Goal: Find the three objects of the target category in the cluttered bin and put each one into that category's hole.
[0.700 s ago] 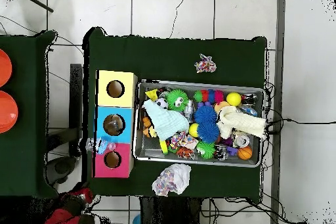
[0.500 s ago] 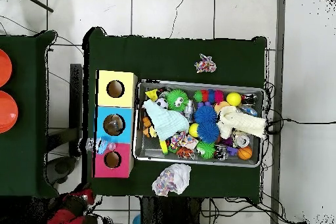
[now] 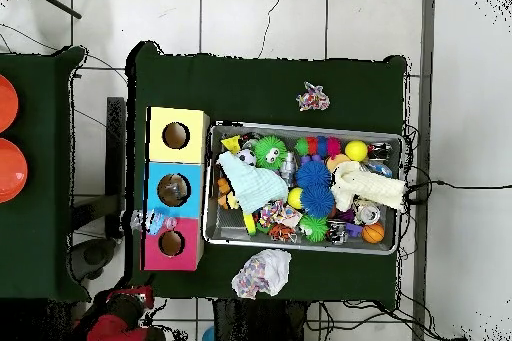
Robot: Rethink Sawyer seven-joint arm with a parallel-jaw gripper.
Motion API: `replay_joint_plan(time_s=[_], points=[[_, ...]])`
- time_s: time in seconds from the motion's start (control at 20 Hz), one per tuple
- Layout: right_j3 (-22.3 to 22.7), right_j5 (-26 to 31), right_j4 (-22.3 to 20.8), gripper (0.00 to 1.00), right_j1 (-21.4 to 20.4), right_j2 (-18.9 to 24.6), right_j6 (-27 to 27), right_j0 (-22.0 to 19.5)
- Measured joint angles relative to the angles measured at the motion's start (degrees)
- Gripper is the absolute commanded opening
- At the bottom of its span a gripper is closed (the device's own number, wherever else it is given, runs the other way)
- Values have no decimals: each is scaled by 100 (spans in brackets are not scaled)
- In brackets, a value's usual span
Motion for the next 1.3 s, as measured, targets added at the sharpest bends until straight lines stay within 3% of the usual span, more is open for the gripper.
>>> replay_joint_plan(time_s=[0.25, 1.3], points=[[95, -229, 1, 100, -5, 60, 0, -28], [290, -232, 17, 100, -140, 193, 0, 41]])
